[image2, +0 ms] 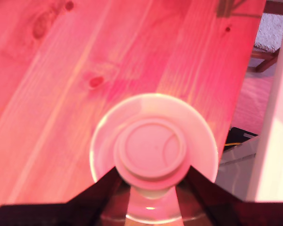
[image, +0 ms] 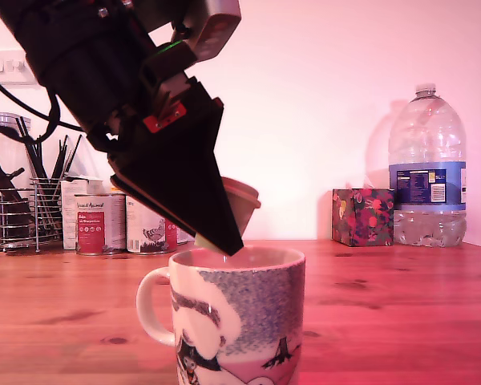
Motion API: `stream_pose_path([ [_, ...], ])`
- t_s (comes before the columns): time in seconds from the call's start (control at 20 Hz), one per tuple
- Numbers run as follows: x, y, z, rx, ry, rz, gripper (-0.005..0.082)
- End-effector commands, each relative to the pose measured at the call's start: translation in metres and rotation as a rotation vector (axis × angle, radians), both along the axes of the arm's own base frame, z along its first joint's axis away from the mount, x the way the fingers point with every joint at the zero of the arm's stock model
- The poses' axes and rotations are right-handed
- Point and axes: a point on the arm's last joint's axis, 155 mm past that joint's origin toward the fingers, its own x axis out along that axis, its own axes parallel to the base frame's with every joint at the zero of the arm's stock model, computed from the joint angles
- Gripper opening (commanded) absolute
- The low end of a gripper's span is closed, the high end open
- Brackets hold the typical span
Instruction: Pick up the coffee capsules from the table one by one and drop them inside the nearest coffee cup
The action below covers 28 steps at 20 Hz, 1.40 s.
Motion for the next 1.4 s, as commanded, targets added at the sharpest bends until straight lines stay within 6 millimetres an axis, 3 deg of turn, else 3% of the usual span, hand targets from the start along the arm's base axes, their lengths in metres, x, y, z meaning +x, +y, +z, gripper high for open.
stream_pose_path([
  [0.0,-0.002,0.0,-0.004,0.014,0.003,-0.014,0.011],
  [0.2,-0.004,0.003,-0.007,0.029,0.014,-0.013,0.0117],
  [0.25,-0.004,0.003,-0.007,0.032,0.017,-0.013,0.016],
  [0.4,-0.001,0.004,-0.007,0.036,0.004,-0.005,0.0556],
  [0.45,-0.001,0.003,-0.007,0.032,0.001,-0.005,0.0613],
  [0.95,0.007,-0.008,0.004,-0.028,-0.04,-0.003,0.06],
  [1.05,0.011,-0.013,0.015,-0.07,-0.07,-0.002,0.052],
  [1.25,0.019,-0.018,0.037,-0.157,-0.129,0.014,-0.0009],
  [1.35,0.03,-0.017,0.046,-0.21,-0.158,0.052,-0.0018],
])
